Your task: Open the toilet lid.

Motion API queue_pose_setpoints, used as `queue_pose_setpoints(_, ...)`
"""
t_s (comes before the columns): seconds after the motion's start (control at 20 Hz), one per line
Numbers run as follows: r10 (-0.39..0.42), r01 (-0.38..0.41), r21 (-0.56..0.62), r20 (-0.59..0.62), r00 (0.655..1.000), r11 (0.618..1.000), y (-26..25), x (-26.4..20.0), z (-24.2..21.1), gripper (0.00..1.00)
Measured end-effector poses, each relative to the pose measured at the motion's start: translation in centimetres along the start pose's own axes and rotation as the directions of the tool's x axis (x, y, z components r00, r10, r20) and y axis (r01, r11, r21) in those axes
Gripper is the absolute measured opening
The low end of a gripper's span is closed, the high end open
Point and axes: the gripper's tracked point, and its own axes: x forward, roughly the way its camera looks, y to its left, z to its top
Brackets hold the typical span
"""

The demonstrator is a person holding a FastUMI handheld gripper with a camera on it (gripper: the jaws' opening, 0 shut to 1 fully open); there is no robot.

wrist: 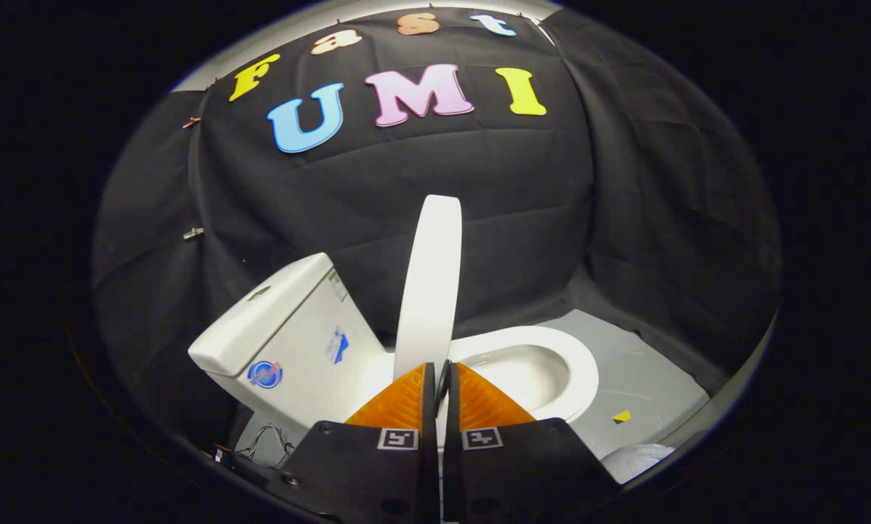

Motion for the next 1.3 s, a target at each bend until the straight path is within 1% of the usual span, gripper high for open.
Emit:
queue_pose_setpoints(0.1,0.046,-0.046,-0.005,0.008,0.999,0.999,2.4,-0.2,0.1,0.08)
queue_pose_setpoints(0.3,0.132,-0.13,-0.09,0.015,0.991,0.987,6.9,-0.4,-0.4,0.08)
queue_pose_setpoints(0.45,0.204,-0.203,-0.087,0.003,0.979,0.975,9.6,-0.3,-1.0,0.08)
queue_pose_setpoints(0.55,0.236,-0.236,-0.074,-0.007,0.972,0.969,11.0,-0.2,-1.3,0.08)
queue_pose_setpoints(0.85,0.302,-0.304,-0.083,-0.033,0.953,0.949,14.5,0.0,-2.4,0.08)
queue_pose_setpoints(1.3,0.315,-0.317,-0.089,-0.044,0.948,0.944,15.6,0.0,-2.6,0.08)
